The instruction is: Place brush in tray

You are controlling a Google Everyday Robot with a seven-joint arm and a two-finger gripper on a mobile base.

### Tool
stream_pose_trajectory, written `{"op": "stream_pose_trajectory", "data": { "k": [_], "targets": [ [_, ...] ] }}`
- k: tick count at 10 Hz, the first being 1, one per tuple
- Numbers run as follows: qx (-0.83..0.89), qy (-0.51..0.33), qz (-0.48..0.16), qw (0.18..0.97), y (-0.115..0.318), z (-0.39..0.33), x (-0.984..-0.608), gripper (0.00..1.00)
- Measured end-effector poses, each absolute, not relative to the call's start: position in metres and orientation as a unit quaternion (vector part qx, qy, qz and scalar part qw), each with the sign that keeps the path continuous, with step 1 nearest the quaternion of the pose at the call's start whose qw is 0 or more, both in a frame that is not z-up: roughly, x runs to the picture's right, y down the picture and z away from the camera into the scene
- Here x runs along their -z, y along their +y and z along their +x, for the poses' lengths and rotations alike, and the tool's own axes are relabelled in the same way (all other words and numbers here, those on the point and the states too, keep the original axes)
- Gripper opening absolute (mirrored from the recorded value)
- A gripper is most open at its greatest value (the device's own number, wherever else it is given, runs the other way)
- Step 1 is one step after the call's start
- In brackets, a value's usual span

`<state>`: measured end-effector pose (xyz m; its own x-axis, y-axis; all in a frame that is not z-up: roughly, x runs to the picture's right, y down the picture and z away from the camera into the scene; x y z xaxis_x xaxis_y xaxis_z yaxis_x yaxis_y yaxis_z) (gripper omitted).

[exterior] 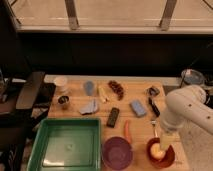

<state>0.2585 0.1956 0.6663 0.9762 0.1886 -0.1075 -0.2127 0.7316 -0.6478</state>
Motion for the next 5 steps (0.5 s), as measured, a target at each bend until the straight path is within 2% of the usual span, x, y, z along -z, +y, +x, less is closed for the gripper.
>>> {"op": "stream_pose_trajectory", "data": {
  "k": [2,5],
  "targets": [
    [-0.179,0.025,-0.331,0.926,0.154,0.25,-0.681,0.8],
    [-0.279,0.037,-0.294,0.913,0.12,0.25,-0.7,0.8]
  ]
}}
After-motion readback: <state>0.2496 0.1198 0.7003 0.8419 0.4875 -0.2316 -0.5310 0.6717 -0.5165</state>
